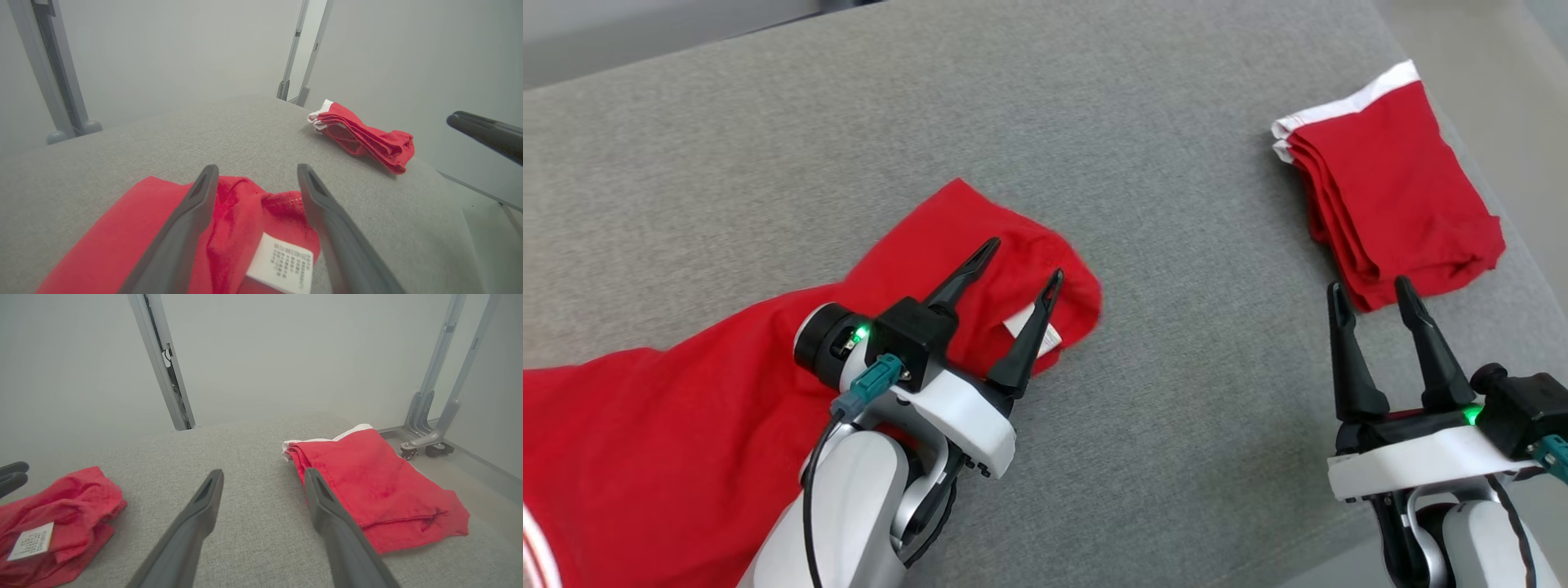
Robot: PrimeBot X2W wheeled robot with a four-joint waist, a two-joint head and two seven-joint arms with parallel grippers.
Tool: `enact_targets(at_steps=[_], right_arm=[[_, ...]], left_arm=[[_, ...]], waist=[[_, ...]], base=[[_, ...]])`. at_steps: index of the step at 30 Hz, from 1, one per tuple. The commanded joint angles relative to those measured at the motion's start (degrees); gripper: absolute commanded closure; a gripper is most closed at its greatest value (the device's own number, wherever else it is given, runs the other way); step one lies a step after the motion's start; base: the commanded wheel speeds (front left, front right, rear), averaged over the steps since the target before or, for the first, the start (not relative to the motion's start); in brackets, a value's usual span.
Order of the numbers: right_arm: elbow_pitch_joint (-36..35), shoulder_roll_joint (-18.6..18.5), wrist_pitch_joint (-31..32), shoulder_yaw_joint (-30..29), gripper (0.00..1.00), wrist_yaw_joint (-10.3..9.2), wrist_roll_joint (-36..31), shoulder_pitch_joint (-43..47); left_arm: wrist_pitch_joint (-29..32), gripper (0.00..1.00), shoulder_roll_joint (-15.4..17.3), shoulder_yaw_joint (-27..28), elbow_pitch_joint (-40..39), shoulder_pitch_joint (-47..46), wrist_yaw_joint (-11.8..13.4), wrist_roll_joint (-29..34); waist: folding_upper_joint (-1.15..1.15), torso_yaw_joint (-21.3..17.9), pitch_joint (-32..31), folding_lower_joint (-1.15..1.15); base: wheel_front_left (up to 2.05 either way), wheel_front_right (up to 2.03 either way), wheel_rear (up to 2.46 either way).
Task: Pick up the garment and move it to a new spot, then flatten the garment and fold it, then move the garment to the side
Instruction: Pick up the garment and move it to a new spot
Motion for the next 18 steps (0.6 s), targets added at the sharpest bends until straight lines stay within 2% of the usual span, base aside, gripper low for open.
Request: enact_targets(at_steps=[1,5,8,18], right_arm=[[-0.01,-0.22,-0.43,-0.43,0.0,0.01,-0.72,-0.72],[-0.53,-0.22,0.03,-2.12,0.0,0.01,-2.02,-0.35],[-1.16,-0.2,0.56,-2.91,0.0,0.01,-3.23,0.04],[-2.89,-0.23,2.7,-4.33,0.0,0.01,-5.28,1.67]], left_arm=[[-0.7,0.0,0.08,-0.02,-0.28,-0.79,-0.27,-0.38],[-2.87,0.0,0.02,0.97,-1.79,0.37,0.84,-1.4],[-4.72,0.0,0.34,3.0,-3.27,1.46,2.7,-2.07],[-8.96,0.0,4.62,11.82,-6.88,5.29,8.57,-3.23]], waist=[[0.0,1.65,-1.16,0.0],[0.0,4.95,-2.98,0.0],[0.0,7.35,-4.19,0.0],[0.0,13.35,-7.31,0.0]], base=[[0.0,0.0,0.0],[0.0,0.0,0.0],[0.0,0.0,0.0],[0.0,0.0,0.0]])
